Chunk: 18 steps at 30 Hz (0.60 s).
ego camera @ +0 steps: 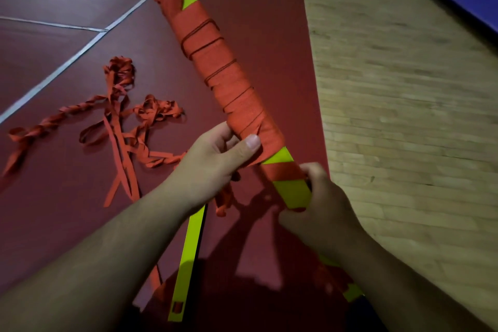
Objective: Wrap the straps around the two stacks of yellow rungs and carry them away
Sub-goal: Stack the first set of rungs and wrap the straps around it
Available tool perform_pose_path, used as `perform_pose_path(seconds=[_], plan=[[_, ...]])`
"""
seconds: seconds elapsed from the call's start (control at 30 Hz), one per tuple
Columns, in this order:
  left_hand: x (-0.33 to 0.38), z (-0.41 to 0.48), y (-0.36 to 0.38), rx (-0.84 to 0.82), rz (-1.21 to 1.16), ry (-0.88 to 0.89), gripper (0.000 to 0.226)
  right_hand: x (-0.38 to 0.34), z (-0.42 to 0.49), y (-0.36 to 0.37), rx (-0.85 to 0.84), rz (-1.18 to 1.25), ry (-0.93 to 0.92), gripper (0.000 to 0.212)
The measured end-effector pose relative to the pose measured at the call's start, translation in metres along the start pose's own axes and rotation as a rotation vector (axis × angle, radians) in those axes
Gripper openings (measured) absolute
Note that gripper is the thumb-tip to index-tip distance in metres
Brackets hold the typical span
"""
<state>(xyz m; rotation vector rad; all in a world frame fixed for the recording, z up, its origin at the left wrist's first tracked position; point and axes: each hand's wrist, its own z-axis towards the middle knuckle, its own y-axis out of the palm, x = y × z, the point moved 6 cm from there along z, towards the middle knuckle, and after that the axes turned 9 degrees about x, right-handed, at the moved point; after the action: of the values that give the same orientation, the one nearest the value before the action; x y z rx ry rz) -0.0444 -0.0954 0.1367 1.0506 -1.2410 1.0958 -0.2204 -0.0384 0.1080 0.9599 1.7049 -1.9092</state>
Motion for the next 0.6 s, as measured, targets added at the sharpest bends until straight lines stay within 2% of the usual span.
perform_pose_path(seconds=[0.07, 0.2, 0.33, 0.43, 0.53, 0.6], plan=[[0.001, 0.004, -0.01, -0.016, 0.087, 0.034, 0.031, -0.001, 0.002, -0.004, -0.024, 0.057, 0.014, 0.055], [-0.009, 0.006, -0.019, -0.102, 0.2, 0.004, 0.022, -0.004, -0.001, -0.004, -0.113, 0.222, 0.043, 0.049], [-0.008, 0.012, -0.031, -0.093, 0.373, 0.119, 0.026, -0.009, 0.004, -0.014, -0.142, 0.455, 0.021, 0.042], [-0.011, 0.01, -0.029, -0.082, 0.244, 0.109, 0.033, -0.008, 0.005, -0.015, -0.219, 0.625, 0.07, 0.041], [-0.022, 0.006, -0.021, -0.128, 0.166, 0.044, 0.06, -0.005, 0.0, -0.008, -0.289, 0.664, 0.132, 0.04], [-0.031, 0.007, -0.02, -0.099, 0.218, -0.003, 0.053, 0.001, -0.003, -0.004, -0.327, 0.649, 0.172, 0.048]])
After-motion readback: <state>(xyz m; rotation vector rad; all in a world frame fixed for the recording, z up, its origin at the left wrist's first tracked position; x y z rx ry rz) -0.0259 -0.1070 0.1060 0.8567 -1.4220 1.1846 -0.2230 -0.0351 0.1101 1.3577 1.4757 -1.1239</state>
